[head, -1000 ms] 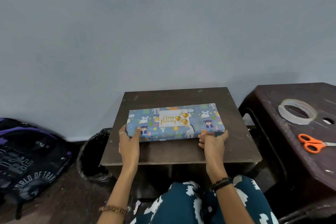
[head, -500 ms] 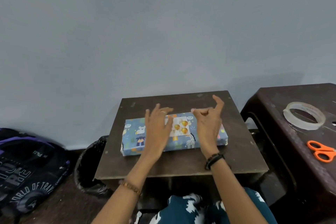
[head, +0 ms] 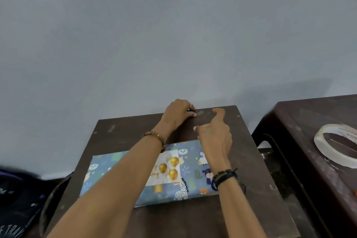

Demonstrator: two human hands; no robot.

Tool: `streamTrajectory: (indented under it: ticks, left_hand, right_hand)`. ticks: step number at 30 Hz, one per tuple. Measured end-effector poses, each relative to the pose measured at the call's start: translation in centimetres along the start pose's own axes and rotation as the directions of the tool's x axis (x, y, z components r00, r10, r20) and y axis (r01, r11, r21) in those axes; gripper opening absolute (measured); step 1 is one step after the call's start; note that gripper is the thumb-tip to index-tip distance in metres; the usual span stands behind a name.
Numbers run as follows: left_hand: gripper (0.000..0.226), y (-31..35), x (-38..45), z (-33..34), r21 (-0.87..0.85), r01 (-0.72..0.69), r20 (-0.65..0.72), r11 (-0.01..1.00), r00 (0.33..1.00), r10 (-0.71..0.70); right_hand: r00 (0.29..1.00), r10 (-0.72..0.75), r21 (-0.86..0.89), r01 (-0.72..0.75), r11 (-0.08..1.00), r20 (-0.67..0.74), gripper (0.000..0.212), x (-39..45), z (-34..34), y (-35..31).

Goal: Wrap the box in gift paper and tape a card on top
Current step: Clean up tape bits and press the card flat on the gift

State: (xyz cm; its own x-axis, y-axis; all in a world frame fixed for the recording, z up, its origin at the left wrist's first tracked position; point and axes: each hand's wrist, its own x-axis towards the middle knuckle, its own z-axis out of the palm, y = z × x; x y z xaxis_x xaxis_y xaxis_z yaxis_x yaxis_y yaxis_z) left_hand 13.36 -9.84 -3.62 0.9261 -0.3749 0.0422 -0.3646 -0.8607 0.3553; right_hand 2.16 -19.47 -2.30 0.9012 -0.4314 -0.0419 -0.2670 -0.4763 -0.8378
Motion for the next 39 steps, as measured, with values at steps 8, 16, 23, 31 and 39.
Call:
streamTrajectory:
  ticks: [8,16,23,31,39]
  left_hand:
    - [0.031,0.3,1.7,0.7,0.021,0.079,-0.071,0.997,0.994,-0.077]
    - [0.034,1.1,1.8,0.6,0.152,0.052,-0.072,0.987,0.997,-0.041]
    - [0.03,0.6,0.4,2.6,0.335,-0.006,-0.239,0.942,0.967,0.092]
    - [0.024,0.6,-0.1,2.5,0.229,-0.046,-0.229,0.972,0.968,0.099]
    - [0.023,0.9,0.0,2.9,0.335,-0.081,-0.236,0.939,0.957,0.167]
  right_hand:
    - [0.995,-0.052,0.097,0.06,0.993,-0.087,0.046,0.2,0.6,0.9]
    - [0.994,-0.059,0.149,0.072,0.986,-0.089,0.044,0.2,0.7,1.2]
    - [0.993,-0.06,0.182,0.077,0.98,-0.1,0.045,0.1,0.7,1.3]
    - [0.994,-0.048,0.189,0.067,0.98,-0.102,0.043,0.3,0.8,1.2]
    - [0.99,-0.046,0.306,0.085,0.948,-0.132,0.032,0.0,0.5,1.2]
